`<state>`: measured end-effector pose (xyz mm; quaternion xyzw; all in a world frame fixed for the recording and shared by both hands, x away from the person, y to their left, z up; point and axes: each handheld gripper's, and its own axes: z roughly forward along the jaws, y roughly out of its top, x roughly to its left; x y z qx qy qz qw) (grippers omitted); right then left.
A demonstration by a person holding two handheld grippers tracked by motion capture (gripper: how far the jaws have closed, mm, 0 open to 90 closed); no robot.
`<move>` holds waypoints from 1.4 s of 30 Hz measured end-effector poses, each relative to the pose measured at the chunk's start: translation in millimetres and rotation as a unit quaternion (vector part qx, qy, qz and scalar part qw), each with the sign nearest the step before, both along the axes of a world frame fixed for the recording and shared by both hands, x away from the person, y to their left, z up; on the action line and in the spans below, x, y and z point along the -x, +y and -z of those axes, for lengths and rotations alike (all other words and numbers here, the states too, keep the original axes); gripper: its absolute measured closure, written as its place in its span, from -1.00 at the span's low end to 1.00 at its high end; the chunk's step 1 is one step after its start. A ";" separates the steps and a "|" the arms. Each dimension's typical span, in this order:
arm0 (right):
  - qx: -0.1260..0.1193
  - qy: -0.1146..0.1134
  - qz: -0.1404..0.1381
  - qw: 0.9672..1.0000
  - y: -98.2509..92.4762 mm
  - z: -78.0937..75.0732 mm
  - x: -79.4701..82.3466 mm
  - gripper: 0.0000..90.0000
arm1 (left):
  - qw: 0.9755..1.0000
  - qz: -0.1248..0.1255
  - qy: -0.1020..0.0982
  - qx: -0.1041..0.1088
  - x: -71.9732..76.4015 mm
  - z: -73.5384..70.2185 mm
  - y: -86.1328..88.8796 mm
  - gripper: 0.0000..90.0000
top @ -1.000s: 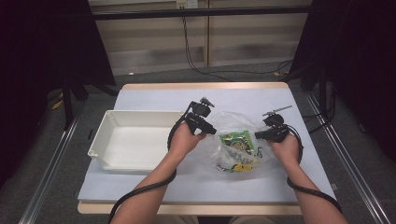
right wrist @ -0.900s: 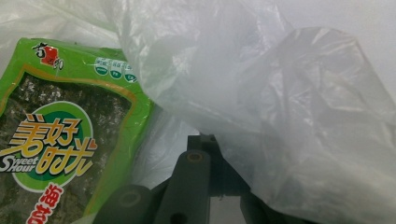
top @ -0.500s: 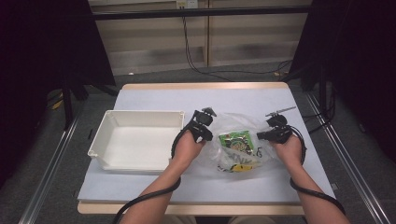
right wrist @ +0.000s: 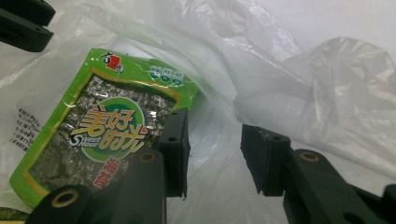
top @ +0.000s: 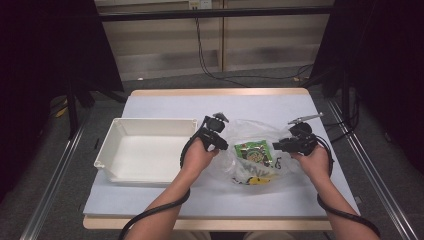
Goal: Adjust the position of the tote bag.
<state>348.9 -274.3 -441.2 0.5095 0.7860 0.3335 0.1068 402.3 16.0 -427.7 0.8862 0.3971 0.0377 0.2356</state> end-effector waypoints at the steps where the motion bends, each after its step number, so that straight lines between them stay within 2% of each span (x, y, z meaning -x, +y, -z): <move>1: 0.000 0.001 0.000 1.000 0.0 -0.3 -0.2 0.38 | 1.000 0.006 -0.005 0.007 -0.9 -2.5 1.1 0.24; 3: -0.001 0.003 0.003 1.000 0.2 -0.6 -1.1 0.37 | 1.000 -0.002 -0.006 0.016 -2.2 -7.0 3.0 0.11; 8: 0.002 0.005 -0.006 1.000 1.7 -1.4 -2.3 0.40 | 1.000 0.005 -0.009 0.021 -4.3 -18.9 5.9 -0.16; 10: 0.002 0.008 -0.007 1.000 1.3 -1.1 -3.2 0.42 | 1.000 0.008 -0.009 0.029 -4.5 -23.3 5.3 -0.25; 17: -0.001 0.008 -0.010 1.000 3.1 -1.5 -4.2 0.46 | 0.998 0.007 -0.017 0.055 -6.0 -39.7 2.2 -0.41; 19: 0.000 0.009 -0.008 1.000 3.3 -1.4 -4.7 0.47 | 0.997 0.014 -0.015 0.072 -3.1 -44.6 2.0 -0.45; 21: -0.001 0.011 -0.007 1.000 3.0 -1.2 -5.0 0.48 | 0.997 0.029 -0.024 0.074 4.1 -51.5 0.5 -0.44; 22: 0.000 0.012 -0.008 1.000 3.2 -0.8 -5.0 0.49 | 0.996 0.029 -0.027 0.081 7.6 -52.9 -0.8 -0.40; 23: 0.001 0.010 -0.008 1.000 3.4 -0.3 -5.1 0.50 | 0.995 0.039 -0.033 0.081 13.2 -56.3 -1.4 -0.37; 25: -0.002 0.012 -0.010 1.000 4.0 0.2 -4.6 0.51 | 0.995 0.039 -0.040 0.087 18.9 -58.2 -2.4 -0.26; 26: -0.002 0.011 -0.010 1.000 4.2 0.3 -4.5 0.52 | 0.993 0.039 -0.044 0.100 23.1 -58.4 -3.5 -0.23; 29: 0.001 0.012 -0.008 1.000 4.4 1.3 -4.2 0.56 | 0.992 0.048 -0.050 0.101 33.9 -53.4 -11.0 0.00; 32: -0.001 0.014 -0.010 1.000 5.1 2.8 -4.6 0.61 | 0.993 0.052 -0.045 0.094 36.8 -44.0 -16.2 0.15; 34: -0.002 0.012 -0.012 1.000 5.3 3.0 -4.2 0.68 | 0.994 0.052 -0.045 0.079 39.4 -36.1 -19.0 0.25; 37: -0.001 0.013 -0.011 1.000 5.0 4.9 -4.4 0.81 | 0.996 0.054 -0.033 0.061 40.5 -22.3 -20.2 0.40; 38: -0.003 0.014 -0.009 1.000 3.6 6.2 -5.3 0.86 | 0.996 0.054 -0.029 0.058 40.7 -19.3 -20.2 0.49; 42: -0.007 0.021 -0.004 1.000 -0.1 11.1 -7.2 0.93 | 0.997 0.053 -0.016 0.053 43.3 -5.6 -18.1 0.57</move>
